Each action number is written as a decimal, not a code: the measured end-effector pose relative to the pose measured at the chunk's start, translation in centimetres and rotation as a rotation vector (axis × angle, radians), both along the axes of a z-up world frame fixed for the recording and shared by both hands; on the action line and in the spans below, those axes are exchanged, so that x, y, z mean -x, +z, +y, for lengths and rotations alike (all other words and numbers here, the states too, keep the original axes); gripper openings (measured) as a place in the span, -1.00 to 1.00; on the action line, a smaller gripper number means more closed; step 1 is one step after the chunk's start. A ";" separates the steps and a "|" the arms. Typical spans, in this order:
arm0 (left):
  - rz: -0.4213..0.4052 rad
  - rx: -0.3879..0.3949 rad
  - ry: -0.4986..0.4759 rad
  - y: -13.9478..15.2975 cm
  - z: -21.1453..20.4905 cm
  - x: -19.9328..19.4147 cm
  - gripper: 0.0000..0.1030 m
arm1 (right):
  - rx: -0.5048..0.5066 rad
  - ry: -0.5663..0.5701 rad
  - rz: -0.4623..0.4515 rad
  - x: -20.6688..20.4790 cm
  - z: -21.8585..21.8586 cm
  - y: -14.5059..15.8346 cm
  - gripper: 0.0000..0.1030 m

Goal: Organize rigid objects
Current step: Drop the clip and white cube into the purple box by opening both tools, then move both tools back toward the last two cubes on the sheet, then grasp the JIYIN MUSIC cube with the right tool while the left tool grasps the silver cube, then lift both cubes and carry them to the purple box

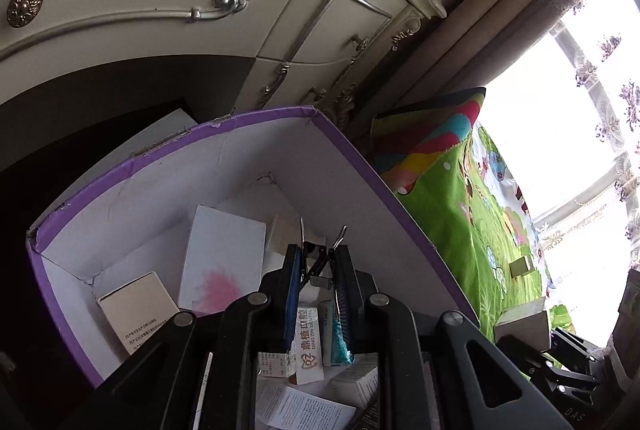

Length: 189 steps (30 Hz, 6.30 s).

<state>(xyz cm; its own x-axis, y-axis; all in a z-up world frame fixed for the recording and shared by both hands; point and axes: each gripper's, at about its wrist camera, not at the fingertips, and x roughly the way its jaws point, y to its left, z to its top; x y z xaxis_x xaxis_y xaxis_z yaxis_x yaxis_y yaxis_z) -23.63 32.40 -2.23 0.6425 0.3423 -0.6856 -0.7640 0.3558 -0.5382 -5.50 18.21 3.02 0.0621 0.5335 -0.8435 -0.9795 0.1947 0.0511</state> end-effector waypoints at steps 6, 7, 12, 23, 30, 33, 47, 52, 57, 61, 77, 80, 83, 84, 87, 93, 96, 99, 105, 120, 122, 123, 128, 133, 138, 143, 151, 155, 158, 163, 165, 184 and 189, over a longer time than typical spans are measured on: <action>0.001 0.024 0.020 -1.1 0.3 0.9 -0.66 | 0.049 0.083 0.005 2.2 1.6 -1.6 -0.14; 0.002 0.028 0.022 -1.3 0.3 0.9 -0.66 | 0.052 0.094 0.000 2.5 1.8 -1.8 -0.14; 0.000 0.042 0.033 -1.8 0.5 1.2 -0.66 | 0.087 0.123 0.008 2.9 2.4 -2.8 -0.14; 0.016 0.050 0.032 -1.7 0.7 0.0 -0.36 | 0.086 0.123 0.032 1.7 2.2 -2.8 0.38; 0.023 0.035 0.026 -0.7 0.9 -1.2 -0.26 | 0.054 0.076 0.049 -1.0 1.2 -1.6 0.47; 0.024 0.023 0.019 0.0 1.0 -2.0 -0.19 | 0.038 0.047 0.055 -2.5 0.7 -1.0 0.48; -0.002 -0.064 -0.053 4.6 -0.5 -8.6 -0.03 | -0.042 -0.099 0.009 -10.6 -2.9 2.3 0.53; 0.003 -0.075 -0.153 5.4 -1.9 -13.4 0.05 | -0.052 -0.156 -0.008 -13.4 -4.4 2.7 0.56; 0.015 -0.095 -0.257 6.0 -3.6 -18.5 0.14 | -0.051 -0.211 -0.033 -16.4 -6.0 2.6 0.59; 0.032 -0.113 -0.354 6.3 -5.1 -22.6 0.23 | -0.051 -0.264 -0.044 -19.4 -7.5 2.2 0.59; 0.112 -0.202 -0.679 5.2 -11.1 -36.8 0.43 | -0.062 -0.547 -0.052 -35.0 -13.8 1.4 0.65; 0.123 -0.236 -0.753 5.0 -12.4 -39.5 0.43 | -0.067 -0.591 -0.066 -37.8 -14.3 1.2 0.65; 0.142 -0.290 -0.827 4.8 -14.0 -42.2 0.43 | -0.072 -0.625 -0.076 -40.6 -14.2 0.8 0.65; 0.150 -0.304 -0.846 4.8 -14.4 -43.0 0.43 | -0.070 -0.632 -0.079 -41.4 -14.0 0.7 0.65; 0.164 -0.340 -0.880 4.5 -15.2 -45.2 0.43 | -0.072 -0.622 -0.093 -43.3 -12.9 0.4 0.65; 0.219 -0.371 -0.911 2.8 -15.6 -48.8 0.43 | -0.009 -0.590 -0.129 -45.4 -10.1 -1.9 0.65; 0.225 -0.381 -0.920 2.5 -15.8 -49.6 0.43 | 0.021 -0.586 -0.132 -46.2 -9.6 -3.1 0.47; 0.230 -0.398 -0.937 2.3 -16.2 -50.3 0.39 | 0.041 -0.600 -0.088 -46.8 -9.8 -4.0 -0.02; 0.250 -0.381 -0.951 1.6 -16.5 -50.3 -0.28 | 0.046 -0.610 -0.083 -45.6 -11.3 -3.8 -0.12; 0.271 -0.278 -0.884 1.7 -19.0 -42.8 -0.30 | 0.084 -0.640 -0.061 -35.1 -16.8 -4.2 -0.12; 0.281 -0.251 -0.871 1.3 -19.1 -41.6 -0.30 | 0.085 -0.641 -0.069 -33.7 -17.4 -4.2 -0.12; 0.285 -0.236 -0.866 1.0 -19.2 -40.9 -0.30 | 0.084 -0.644 -0.074 -33.0 -17.6 -4.2 -0.12; 0.276 -0.229 -0.847 1.2 -19.7 -38.1 -0.30 | 0.080 -0.647 -0.066 -30.2 -18.5 -4.1 -0.12; 0.263 -0.224 -0.824 1.7 -20.1 -36.0 -0.30 | 0.067 -0.652 -0.054 -27.8 -19.3 -4.0 -0.12; 0.253 -0.220 -0.821 1.9 -20.9 -34.3 -0.30 | 0.058 -0.654 -0.052 -26.0 -19.8 -4.0 -0.12; 0.240 -0.225 -0.819 2.4 -21.6 -32.9 -0.30 | 0.043 -0.648 -0.055 -24.6 -20.0 -3.6 -0.12; 0.219 -0.215 -0.817 2.8 -22.3 -31.5 -0.30 | 0.031 -0.624 -0.051 -22.4 -20.3 -3.2 -0.12; 0.210 -0.210 -0.814 3.1 -22.5 -30.8 -0.30 | 0.027 -0.608 -0.047 -21.5 -20.4 -3.0 -0.12; 0.205 -0.213 -0.807 3.4 -22.6 -30.2 -0.31 | 0.021 -0.598 -0.043 -20.8 -20.5 -2.8 -0.12; 0.187 -0.215 -0.784 4.2 -22.4 -28.4 -0.30 | 0.007 -0.571 -0.038 -19.4 -20.4 -2.3 -0.12; 0.177 -0.210 -0.762 4.5 -22.0 -27.4 -0.30 | 0.005 -0.558 -0.039 -18.9 -20.2 -2.1 -0.12; 0.201 -0.148 -0.361 4.6 -10.9 -11.3 -0.30 | -0.043 -0.314 0.005 -10.1 -12.9 0.6 -0.10; 0.199 -0.148 -0.261 4.9 -8.6 -6.8 -0.30 | -0.055 -0.203 -0.003 -5.6 -9.3 1.5 -0.10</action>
<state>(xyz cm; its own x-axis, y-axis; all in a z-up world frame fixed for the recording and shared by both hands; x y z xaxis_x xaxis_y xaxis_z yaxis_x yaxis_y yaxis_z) -16.85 23.76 2.71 0.5807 0.2892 -0.7610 -0.7214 0.6161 -0.3163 0.05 8.88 4.54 0.1753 0.5551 -0.8131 -0.9204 0.3855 0.0647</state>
